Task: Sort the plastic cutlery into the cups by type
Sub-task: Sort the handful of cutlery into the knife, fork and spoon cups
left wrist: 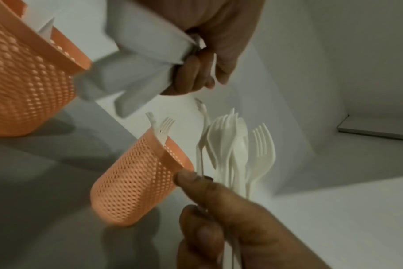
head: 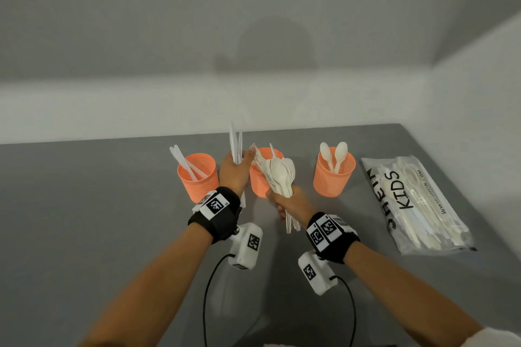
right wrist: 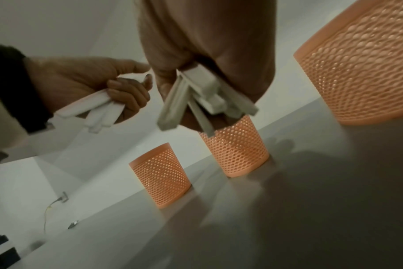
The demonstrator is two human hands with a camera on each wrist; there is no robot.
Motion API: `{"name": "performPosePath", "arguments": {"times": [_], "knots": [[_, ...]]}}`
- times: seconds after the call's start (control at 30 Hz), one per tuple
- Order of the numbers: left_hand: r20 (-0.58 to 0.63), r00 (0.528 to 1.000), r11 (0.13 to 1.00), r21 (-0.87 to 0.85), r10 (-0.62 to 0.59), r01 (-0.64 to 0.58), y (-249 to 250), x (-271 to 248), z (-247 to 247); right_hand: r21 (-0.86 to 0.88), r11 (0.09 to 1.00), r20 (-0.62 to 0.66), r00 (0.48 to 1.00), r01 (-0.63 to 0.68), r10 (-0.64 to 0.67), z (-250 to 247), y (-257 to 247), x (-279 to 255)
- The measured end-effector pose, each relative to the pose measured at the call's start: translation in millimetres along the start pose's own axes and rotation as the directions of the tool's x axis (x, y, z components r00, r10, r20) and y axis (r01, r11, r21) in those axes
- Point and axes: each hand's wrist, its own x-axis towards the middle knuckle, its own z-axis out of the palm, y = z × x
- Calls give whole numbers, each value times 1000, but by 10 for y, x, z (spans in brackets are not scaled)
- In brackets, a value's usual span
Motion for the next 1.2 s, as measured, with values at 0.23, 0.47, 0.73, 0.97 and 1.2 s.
{"name": "performPosePath", "arguments": {"times": [0.23, 0.47, 0.73, 0.97, 1.2], "knots": [[63, 998, 995, 100, 1, -7, 86, 42, 48, -139, 984, 80, 992, 111, -101, 34, 33, 3], [-65, 988, 982, 133, 140, -130, 174, 116, 17, -169, 979, 100, 990, 111, -95, 15, 27, -52], [79, 996, 990, 129, 37, -47, 132, 50, -22, -201, 968, 104, 986, 151, -132, 65, -44, -27], [113, 993, 993, 108, 42, -54, 233, 158, -111, -166, 968, 154, 975, 187, -162, 102, -153, -58], [37, 998, 999, -12, -44, 44, 304, 332, -162, -221, 965, 212, 973, 143, -96, 134, -156, 1]]}}
